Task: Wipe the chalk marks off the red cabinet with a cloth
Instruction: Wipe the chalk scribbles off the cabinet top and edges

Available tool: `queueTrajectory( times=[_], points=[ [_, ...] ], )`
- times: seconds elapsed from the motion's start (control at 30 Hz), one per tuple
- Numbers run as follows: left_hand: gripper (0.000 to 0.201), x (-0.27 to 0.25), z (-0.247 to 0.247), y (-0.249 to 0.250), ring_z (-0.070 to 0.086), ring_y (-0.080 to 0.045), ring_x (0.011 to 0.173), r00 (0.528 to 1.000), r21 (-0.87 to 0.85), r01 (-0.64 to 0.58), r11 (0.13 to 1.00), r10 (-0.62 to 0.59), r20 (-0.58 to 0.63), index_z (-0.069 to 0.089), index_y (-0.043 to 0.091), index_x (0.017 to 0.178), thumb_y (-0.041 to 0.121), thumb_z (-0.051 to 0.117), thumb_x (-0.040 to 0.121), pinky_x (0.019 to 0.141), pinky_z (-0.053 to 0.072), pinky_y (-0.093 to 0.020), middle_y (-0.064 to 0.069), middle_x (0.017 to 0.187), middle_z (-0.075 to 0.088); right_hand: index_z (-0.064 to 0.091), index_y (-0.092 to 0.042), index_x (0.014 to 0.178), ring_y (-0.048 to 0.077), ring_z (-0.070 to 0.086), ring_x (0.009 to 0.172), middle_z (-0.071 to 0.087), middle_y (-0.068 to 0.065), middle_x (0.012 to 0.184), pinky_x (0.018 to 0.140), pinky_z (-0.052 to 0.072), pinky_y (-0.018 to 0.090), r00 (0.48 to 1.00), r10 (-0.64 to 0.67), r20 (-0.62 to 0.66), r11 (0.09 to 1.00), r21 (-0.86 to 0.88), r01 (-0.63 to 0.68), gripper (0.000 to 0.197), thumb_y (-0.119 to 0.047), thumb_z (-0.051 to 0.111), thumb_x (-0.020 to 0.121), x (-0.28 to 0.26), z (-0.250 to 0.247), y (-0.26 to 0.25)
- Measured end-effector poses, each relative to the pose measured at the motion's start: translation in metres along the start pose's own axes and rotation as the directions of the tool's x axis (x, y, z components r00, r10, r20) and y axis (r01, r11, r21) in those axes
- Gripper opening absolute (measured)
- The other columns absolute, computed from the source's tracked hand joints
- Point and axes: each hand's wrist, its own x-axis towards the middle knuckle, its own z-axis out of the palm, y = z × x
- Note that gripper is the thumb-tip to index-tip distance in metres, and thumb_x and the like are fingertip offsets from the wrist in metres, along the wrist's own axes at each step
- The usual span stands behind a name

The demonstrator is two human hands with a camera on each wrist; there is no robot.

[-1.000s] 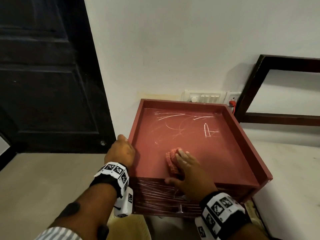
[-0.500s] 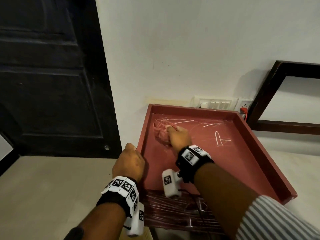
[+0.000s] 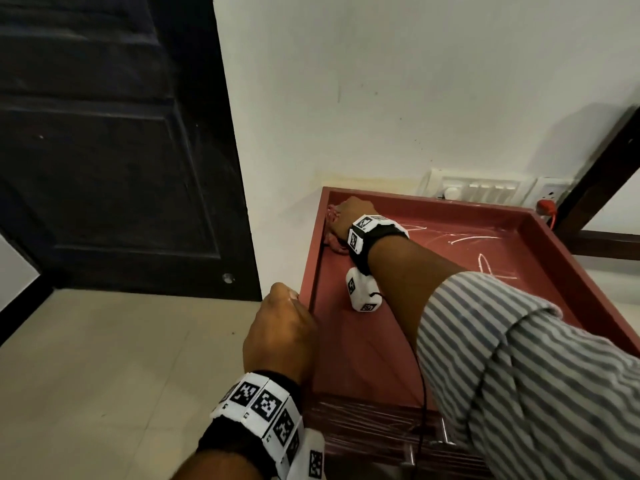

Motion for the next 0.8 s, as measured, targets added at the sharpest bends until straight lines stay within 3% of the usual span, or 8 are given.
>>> queueTrajectory(
  times=[0.13, 0.3, 0.37, 0.47, 0.53, 0.63, 0.73, 0.8],
  points=[
    [0.018, 0.0, -0.002, 0.001, 0.061, -0.031, 0.087, 1.0, -0.028, 0.018, 0.999, -0.017, 0.019, 0.047, 0.018, 0.094, 0.023, 0.035, 0.107, 0.074, 0.044, -0.034, -0.005, 0.093, 0.061, 0.072, -0.009, 0.106, 0.029, 0.066, 0.096, 0.07, 0.009, 0.113, 0.074, 0.052, 0.028, 0.986, -0.127, 0.109, 0.974, -0.177, 0.145, 0.024, -0.018, 0.056, 0.09, -0.038, 0.0, -0.001],
    [0.022, -0.006, -0.009, 0.002, 0.062, -0.036, 0.093, 0.999, -0.042, 0.026, 0.999, -0.024, 0.045, 0.051, 0.014, 0.096, 0.024, 0.036, 0.109, 0.076, 0.047, -0.038, -0.015, 0.104, 0.068, 0.066, -0.012, 0.118, 0.028, 0.064, 0.109, 0.066, 0.01, 0.117, 0.077, 0.043, 0.024, 0.956, -0.185, 0.227, 0.982, 0.021, 0.185, 0.032, -0.022, 0.062, 0.088, -0.132, 0.003, -0.001],
    [0.026, -0.007, -0.014, 0.004, 0.062, -0.035, 0.093, 0.998, -0.031, 0.037, 0.999, -0.035, 0.061, 0.052, 0.013, 0.097, 0.027, 0.034, 0.109, 0.08, 0.049, -0.04, -0.018, 0.106, 0.068, 0.071, -0.014, 0.102, 0.027, 0.068, 0.091, 0.071, 0.007, 0.1, 0.078, 0.052, 0.027, 0.914, -0.34, 0.22, 0.935, -0.028, 0.355, 0.026, -0.029, 0.065, 0.082, -0.175, 0.004, -0.002],
    [0.027, -0.014, -0.02, 0.011, 0.063, -0.036, 0.094, 0.995, 0.013, 0.051, 0.999, -0.051, 0.082, 0.055, 0.013, 0.101, 0.028, 0.034, 0.109, 0.084, 0.052, -0.041, -0.019, 0.109, 0.069, 0.069, -0.017, 0.069, 0.018, 0.06, 0.056, 0.069, -0.001, 0.067, 0.063, 0.054, 0.025, 0.823, -0.549, 0.145, 0.806, -0.169, 0.567, 0.015, -0.032, 0.069, 0.074, -0.236, 0.0, 0.0],
    [0.028, -0.015, -0.022, 0.012, 0.063, -0.036, 0.093, 0.994, 0.06, 0.047, 0.997, -0.053, 0.095, 0.057, 0.012, 0.107, 0.027, 0.033, 0.108, 0.086, 0.053, -0.042, -0.019, 0.11, 0.069, 0.067, -0.017, 0.066, 0.021, 0.061, 0.057, 0.069, -0.001, 0.067, 0.068, 0.056, 0.029, 0.769, -0.628, 0.121, 0.758, -0.133, 0.639, 0.013, -0.026, 0.063, 0.075, -0.265, 0.004, 0.006],
    [0.033, -0.02, -0.025, 0.015, 0.066, -0.04, 0.103, 0.993, 0.134, 0.041, 0.99, -0.055, 0.103, 0.058, 0.01, 0.115, 0.027, 0.031, 0.108, 0.088, 0.053, -0.044, -0.021, 0.115, 0.069, 0.072, -0.019, 0.104, 0.023, 0.067, 0.083, 0.075, 0.001, 0.096, 0.084, 0.053, 0.031, 0.835, -0.546, 0.067, 0.837, 0.089, 0.54, 0.037, -0.027, 0.043, 0.082, -0.289, 0.011, 0.04],
    [0.033, -0.021, -0.025, 0.018, 0.066, -0.042, 0.109, 0.994, 0.182, 0.044, 0.982, -0.062, 0.094, 0.058, 0.009, 0.12, 0.026, 0.032, 0.108, 0.092, 0.052, -0.045, -0.023, 0.119, 0.068, 0.067, -0.032, 0.118, 0.0, 0.066, 0.082, 0.073, -0.01, 0.095, 0.076, 0.051, 0.017, 0.961, -0.26, -0.09, 0.868, 0.415, 0.274, 0.036, -0.018, 0.048, 0.091, -0.302, -0.01, 0.098],
    [0.033, -0.021, -0.023, 0.02, 0.065, -0.043, 0.11, 0.994, 0.207, 0.048, 0.977, -0.067, 0.09, 0.058, 0.009, 0.12, 0.026, 0.033, 0.107, 0.093, 0.052, -0.046, -0.023, 0.119, 0.068, 0.061, -0.037, 0.126, -0.002, 0.064, 0.082, 0.068, -0.013, 0.095, 0.07, 0.047, 0.011, 0.97, -0.051, -0.236, 0.856, 0.49, 0.164, 0.037, -0.015, 0.052, 0.096, -0.305, -0.025, 0.143]
  ],
)
